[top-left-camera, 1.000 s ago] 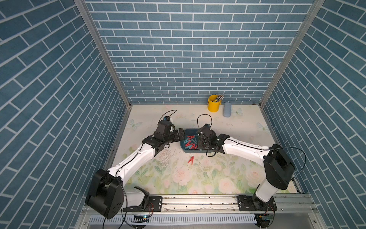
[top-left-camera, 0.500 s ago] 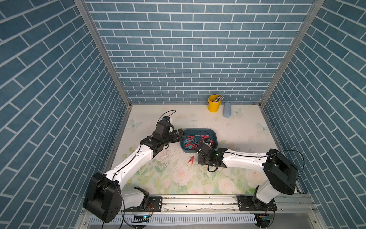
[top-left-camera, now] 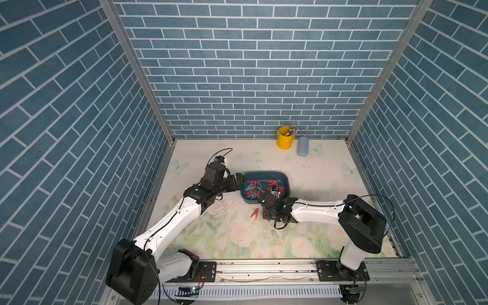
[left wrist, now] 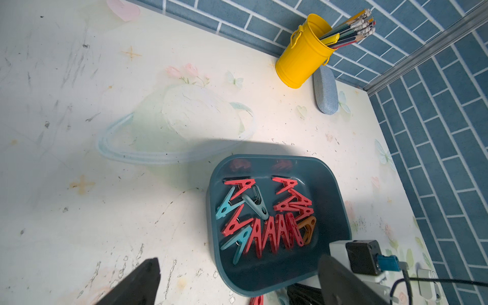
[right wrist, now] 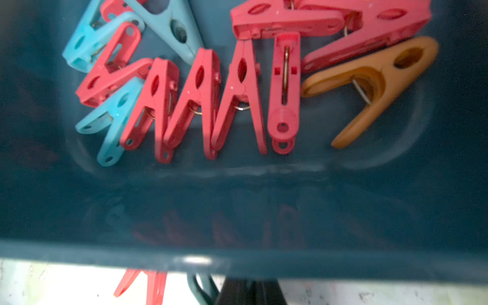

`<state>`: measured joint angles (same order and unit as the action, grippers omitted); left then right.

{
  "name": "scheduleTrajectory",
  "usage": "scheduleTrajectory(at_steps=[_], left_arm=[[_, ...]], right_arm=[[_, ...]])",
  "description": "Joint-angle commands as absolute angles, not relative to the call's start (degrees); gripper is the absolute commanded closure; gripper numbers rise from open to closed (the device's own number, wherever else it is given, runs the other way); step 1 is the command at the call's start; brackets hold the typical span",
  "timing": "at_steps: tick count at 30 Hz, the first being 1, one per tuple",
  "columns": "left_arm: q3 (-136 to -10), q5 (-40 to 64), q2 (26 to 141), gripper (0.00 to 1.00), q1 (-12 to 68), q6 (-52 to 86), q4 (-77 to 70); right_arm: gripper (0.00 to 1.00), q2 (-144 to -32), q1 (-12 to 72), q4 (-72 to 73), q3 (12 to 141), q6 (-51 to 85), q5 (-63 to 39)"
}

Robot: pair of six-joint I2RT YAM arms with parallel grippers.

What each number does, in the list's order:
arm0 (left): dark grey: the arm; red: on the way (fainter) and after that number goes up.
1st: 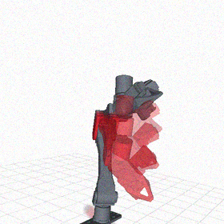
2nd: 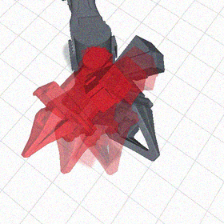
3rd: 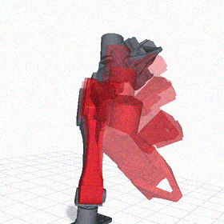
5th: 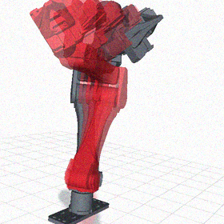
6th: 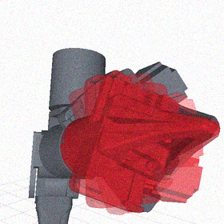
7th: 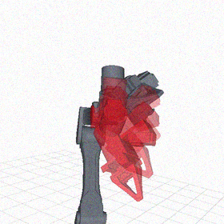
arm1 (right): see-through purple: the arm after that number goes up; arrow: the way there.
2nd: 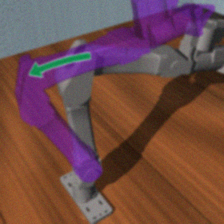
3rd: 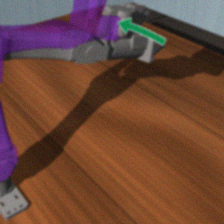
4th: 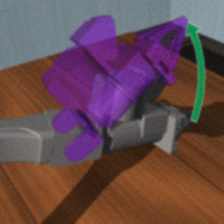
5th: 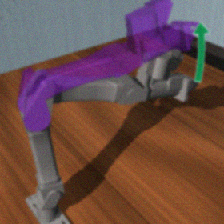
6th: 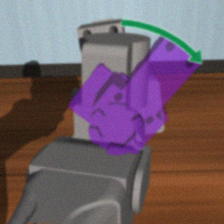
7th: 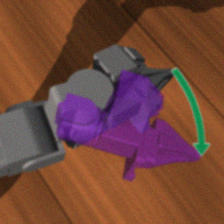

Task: Take the clothespins out of the storage box
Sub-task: Place the clothespin at the center of the board.

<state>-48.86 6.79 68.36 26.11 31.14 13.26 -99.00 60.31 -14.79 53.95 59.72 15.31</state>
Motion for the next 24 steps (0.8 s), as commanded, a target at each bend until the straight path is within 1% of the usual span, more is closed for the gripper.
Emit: scheduleTrajectory(at_steps=[1,3,5,10,12,15,19,24], left_arm=[[-48.03,7.27,67.43,0.01,25.63,31.03,14.42],[-47.90,7.51,67.30,0.00,25.66,31.03,14.39],[-47.74,7.97,67.23,0.00,25.66,31.03,14.09],[-47.35,9.26,67.69,0.01,25.66,31.35,13.30],[-47.37,9.40,67.85,0.00,25.75,31.61,13.02],[-47.44,9.32,68.29,0.00,25.75,32.21,12.26],[-48.27,8.90,70.16,0.06,26.10,33.39,11.33],[-51.26,7.15,75.14,0.13,28.66,35.39,11.64]], right_arm=[[0.80,-99.36,60.16,-14.68,54.57,60.72,16.79],[0.73,-98.39,60.12,-14.67,54.30,60.64,16.79],[0.69,-96.97,60.12,-14.59,54.18,60.23,16.87],[0.63,-92.28,60.12,-14.26,53.77,57.62,16.79],[0.58,-89.87,60.12,-13.48,53.42,55.41,16.60],[0.47,-86.14,60.03,-13.38,53.13,52.64,17.20],[0.30,-82.16,58.40,-13.36,52.99,49.28,16.86],[0.16,-78.84,54.56,-12.11,52.38,45.00,14.40]])
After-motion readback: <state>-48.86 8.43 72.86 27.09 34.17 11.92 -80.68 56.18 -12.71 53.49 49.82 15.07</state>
